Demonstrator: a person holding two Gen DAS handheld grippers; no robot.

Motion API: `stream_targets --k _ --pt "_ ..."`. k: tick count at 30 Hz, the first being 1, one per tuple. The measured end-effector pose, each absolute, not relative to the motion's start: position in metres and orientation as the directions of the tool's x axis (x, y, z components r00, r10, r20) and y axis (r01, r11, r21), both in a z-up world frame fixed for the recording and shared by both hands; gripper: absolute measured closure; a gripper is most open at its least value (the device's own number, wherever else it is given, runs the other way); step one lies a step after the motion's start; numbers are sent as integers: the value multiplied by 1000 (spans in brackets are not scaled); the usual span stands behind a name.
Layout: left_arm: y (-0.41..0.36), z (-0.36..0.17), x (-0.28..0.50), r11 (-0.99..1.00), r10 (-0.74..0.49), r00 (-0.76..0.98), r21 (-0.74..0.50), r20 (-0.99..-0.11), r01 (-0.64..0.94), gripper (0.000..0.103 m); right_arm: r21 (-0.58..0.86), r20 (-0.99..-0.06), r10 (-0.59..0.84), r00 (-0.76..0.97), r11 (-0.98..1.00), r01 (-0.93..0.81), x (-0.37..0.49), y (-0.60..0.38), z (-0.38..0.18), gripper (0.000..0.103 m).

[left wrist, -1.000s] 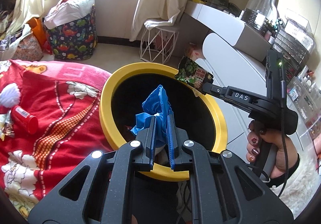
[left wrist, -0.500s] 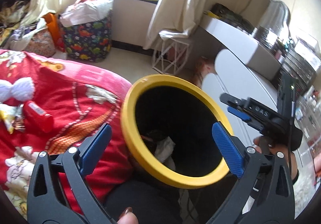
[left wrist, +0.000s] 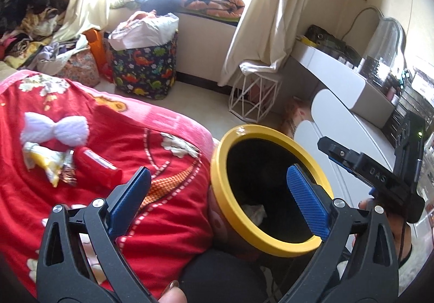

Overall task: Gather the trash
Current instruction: 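Move both open grippers back toward the remaining trash on the bedspread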

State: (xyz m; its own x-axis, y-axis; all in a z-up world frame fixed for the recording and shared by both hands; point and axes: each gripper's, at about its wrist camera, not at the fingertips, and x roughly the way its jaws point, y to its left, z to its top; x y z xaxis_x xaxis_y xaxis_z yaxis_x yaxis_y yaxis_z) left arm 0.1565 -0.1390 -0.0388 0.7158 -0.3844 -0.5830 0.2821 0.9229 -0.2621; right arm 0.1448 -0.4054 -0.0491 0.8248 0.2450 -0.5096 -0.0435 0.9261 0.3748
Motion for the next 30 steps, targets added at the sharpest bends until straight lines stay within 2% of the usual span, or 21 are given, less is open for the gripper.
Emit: stream_targets --k 15,30 --pt "-96 -27 154 944 -320 768 -261 -556 204 11 340 -475 310 824 928 -153 140 -356 -29 24" --pt "-35 -28 163 948 -236 806 -309 -544 69 11 295 -525 437 730 899 -325 157 -271 -34 22"
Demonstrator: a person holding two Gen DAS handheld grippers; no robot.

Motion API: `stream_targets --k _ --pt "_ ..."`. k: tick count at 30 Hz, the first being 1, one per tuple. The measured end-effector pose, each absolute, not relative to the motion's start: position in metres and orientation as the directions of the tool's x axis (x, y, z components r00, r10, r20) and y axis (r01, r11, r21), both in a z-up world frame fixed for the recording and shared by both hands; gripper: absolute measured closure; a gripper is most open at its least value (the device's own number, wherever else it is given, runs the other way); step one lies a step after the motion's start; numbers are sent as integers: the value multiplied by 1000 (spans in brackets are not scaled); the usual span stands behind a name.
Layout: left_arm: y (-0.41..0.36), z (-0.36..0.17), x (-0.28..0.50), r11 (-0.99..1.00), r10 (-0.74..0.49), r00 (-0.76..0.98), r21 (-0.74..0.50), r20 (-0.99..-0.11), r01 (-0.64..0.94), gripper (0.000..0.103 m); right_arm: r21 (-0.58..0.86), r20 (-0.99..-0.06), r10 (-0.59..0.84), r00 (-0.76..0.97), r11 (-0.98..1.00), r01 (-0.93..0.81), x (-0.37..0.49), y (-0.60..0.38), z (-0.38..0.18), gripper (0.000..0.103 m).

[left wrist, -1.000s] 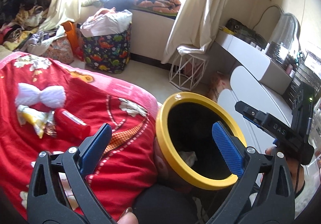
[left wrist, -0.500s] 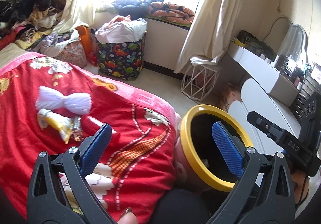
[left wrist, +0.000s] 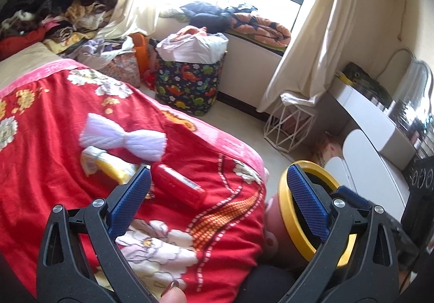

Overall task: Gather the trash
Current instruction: 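Move both open grippers back toward the remaining trash on the bedspread, then grasp the yellow banded packet with the left gripper while the right grasps the red bottle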

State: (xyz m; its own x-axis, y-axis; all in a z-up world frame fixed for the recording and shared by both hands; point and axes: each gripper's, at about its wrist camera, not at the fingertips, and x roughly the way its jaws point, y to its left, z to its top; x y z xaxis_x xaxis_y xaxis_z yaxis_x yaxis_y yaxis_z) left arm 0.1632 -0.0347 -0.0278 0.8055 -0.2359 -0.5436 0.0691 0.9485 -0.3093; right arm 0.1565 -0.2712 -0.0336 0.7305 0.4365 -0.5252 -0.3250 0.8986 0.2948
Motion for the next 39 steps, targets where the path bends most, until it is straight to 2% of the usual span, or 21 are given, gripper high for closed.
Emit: stream_targets --k 10,15,22,28,30,32,35,39 --pt "25 -42 169 931 -154 811 -359 -565 -73 11 240 -609 471 638 876 -418 185 -200 -59 22" --pt "51 -59 173 899 -151 786 -414 -599 -142 12 225 -646 473 600 868 -443 204 -177 -76 23" --pt "73 -90 182 848 -189 743 -489 -642 -206 35 238 -702 475 531 859 -454 231 -155 -108 33" --pt "75 -100 194 828 -226 729 -522 -646 -206 47 283 -721 486 494 857 -431 251 -148 -124 43" --pt "73 -103 199 824 -235 722 -527 -651 -207 49 298 -726 496 476 851 -433 255 -145 -128 57" --pt "73 -106 203 820 -242 714 -532 -657 -212 52 302 -732 498 465 849 -434 257 -144 -130 65" --pt "73 -111 208 813 -242 705 -536 -667 -229 53 306 -721 505 475 847 -435 252 -146 -128 65" --pt "77 -122 216 795 -247 677 -544 -693 -268 66 321 -707 509 491 850 -418 241 -153 -124 69"
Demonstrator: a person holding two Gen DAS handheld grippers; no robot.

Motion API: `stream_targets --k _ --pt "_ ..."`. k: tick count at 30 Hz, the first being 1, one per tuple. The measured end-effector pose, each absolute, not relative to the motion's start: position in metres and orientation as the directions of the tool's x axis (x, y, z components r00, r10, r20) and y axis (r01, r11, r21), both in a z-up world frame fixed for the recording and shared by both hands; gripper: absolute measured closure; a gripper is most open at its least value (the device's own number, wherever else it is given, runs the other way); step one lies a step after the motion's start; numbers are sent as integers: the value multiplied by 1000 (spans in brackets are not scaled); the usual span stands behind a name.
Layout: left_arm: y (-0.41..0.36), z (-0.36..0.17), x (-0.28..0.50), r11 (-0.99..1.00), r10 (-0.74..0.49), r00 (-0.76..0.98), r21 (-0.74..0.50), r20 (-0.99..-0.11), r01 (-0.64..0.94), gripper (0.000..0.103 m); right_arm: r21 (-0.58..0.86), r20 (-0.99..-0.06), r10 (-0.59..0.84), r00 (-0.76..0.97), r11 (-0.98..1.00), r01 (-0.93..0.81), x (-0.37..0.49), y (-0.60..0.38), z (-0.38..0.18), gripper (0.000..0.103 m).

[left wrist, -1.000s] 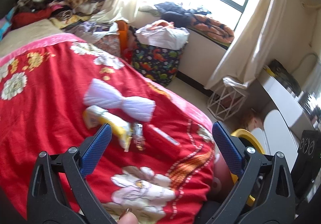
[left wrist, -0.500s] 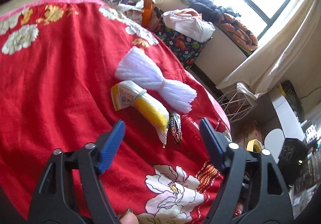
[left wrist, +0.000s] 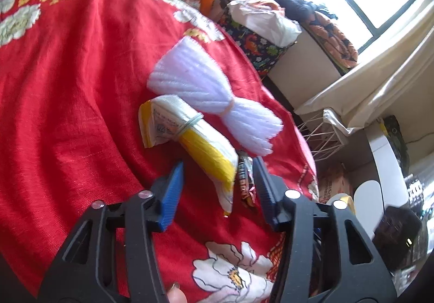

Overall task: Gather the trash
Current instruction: 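Grasp the yellow banded packet with the left gripper while the right grasps the red bottle, then carry the yellow packet and red bottle over the yellow-rimmed bin with both grippers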

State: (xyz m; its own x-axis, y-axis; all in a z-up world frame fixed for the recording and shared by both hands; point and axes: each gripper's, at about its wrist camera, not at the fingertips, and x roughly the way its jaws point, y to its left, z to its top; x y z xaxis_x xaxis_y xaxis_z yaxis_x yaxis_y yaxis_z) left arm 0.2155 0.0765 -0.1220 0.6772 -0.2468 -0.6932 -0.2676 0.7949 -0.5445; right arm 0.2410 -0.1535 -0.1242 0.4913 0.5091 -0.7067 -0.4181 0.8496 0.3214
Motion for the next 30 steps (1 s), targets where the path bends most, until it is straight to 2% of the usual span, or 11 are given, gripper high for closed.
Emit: stream_targets --k 4,7,30 --pt "77 -129 220 784 -265 662 -556 -701 -275 84 311 -683 508 524 852 -421 228 -160 -115 72" --pt "71 -125 216 797 -259 669 -546 -696 -260 90 292 -665 505 550 854 -431 219 -164 -108 73" --pt "32 -56 186 890 -189 768 -438 -612 -130 91 383 -527 544 653 838 -390 184 -228 -58 73"
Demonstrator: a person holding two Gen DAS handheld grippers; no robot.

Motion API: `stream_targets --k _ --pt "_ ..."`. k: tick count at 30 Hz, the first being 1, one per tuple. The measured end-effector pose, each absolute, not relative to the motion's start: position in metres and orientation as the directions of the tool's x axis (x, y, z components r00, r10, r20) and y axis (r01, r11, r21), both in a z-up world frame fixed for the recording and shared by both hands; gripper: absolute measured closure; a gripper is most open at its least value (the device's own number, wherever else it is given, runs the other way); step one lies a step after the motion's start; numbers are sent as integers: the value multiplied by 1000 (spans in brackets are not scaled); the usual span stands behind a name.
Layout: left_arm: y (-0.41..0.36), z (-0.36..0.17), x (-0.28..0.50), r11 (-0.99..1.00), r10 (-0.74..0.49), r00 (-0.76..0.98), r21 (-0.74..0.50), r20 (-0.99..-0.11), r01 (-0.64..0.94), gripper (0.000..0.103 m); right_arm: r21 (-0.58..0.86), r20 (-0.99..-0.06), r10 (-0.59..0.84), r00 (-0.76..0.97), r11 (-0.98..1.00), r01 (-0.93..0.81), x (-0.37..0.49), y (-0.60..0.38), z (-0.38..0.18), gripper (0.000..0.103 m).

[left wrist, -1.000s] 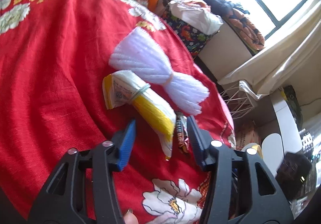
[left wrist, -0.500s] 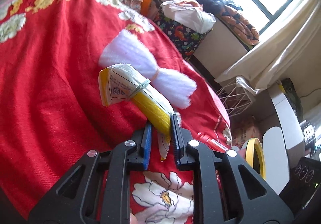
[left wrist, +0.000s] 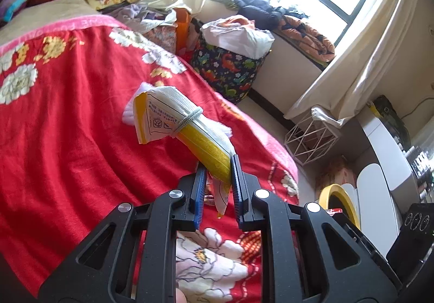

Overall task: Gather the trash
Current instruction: 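Carry the yellow packet and red bottle over the yellow-rimmed bin with both grippers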

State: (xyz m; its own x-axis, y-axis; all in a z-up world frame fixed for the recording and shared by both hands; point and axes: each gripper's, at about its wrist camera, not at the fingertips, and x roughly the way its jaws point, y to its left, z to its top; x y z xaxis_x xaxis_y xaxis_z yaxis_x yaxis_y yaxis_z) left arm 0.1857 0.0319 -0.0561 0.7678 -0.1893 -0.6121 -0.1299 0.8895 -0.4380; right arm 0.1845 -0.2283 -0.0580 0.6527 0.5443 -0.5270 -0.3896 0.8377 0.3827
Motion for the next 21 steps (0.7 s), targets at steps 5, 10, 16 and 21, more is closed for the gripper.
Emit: stream_targets --k 5,10,16,21 --pt "19 -44 184 896 -208 778 -435 -593 -92 91 381 -494 541 681 839 -389 177 -240 -45 73" --pt "2 -36 182 901 -234 779 -431 -582 -51 91 390 -463 532 709 841 -376 170 -257 -32 73" --pt "-15 -28 179 906 -264 778 -423 -570 -2 91 400 -439 521 732 843 -360 161 -271 -23 73" --pt "-30 -24 177 909 -293 774 -415 -562 43 91 406 -424 508 750 847 -345 156 -283 -16 73"
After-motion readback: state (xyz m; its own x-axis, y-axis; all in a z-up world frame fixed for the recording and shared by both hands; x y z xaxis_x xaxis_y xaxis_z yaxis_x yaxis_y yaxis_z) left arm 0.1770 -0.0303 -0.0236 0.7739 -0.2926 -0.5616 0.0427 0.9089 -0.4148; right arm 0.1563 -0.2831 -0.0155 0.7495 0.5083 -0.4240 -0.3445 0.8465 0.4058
